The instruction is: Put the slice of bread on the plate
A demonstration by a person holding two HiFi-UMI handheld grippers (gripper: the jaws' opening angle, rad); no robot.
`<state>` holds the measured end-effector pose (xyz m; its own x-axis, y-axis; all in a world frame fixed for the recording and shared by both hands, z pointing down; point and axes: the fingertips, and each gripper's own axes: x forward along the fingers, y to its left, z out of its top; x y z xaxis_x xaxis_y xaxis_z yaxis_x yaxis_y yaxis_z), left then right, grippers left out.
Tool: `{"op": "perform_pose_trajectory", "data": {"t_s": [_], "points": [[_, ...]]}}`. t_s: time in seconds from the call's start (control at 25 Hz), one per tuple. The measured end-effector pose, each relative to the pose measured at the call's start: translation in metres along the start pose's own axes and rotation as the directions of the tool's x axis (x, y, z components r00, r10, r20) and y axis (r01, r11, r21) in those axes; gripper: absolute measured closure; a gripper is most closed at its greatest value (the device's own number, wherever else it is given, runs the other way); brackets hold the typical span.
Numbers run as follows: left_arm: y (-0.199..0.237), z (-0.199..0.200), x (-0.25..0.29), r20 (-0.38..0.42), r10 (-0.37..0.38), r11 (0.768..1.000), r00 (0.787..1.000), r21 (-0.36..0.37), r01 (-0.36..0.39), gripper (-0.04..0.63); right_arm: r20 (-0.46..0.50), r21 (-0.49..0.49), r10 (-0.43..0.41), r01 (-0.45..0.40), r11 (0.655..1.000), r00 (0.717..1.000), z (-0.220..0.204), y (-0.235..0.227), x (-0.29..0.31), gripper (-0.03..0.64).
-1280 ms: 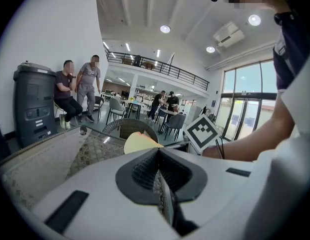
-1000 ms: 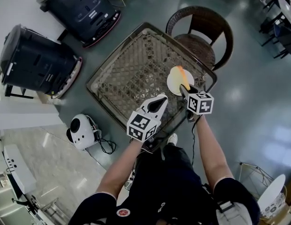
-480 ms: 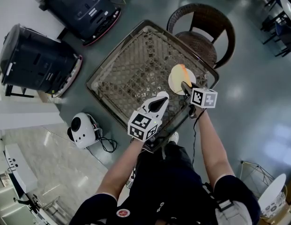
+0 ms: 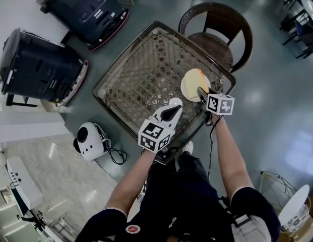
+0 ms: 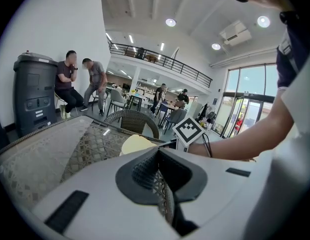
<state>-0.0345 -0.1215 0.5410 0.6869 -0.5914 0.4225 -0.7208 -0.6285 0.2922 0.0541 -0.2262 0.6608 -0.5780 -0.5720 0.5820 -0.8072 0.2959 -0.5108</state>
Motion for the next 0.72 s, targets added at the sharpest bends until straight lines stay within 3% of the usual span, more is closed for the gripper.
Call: {"op": "perform_pose_trajectory", "data": {"t_s": [0.72], "points": [[0.000, -0.001, 0.012, -0.010, -0.013, 1.000, 1.000, 0.001, 0.013, 0.589, 0.001, -0.063, -0.130, 0.129, 0.990, 0.992, -0.004, -0.030, 0.001, 0.433]]}}
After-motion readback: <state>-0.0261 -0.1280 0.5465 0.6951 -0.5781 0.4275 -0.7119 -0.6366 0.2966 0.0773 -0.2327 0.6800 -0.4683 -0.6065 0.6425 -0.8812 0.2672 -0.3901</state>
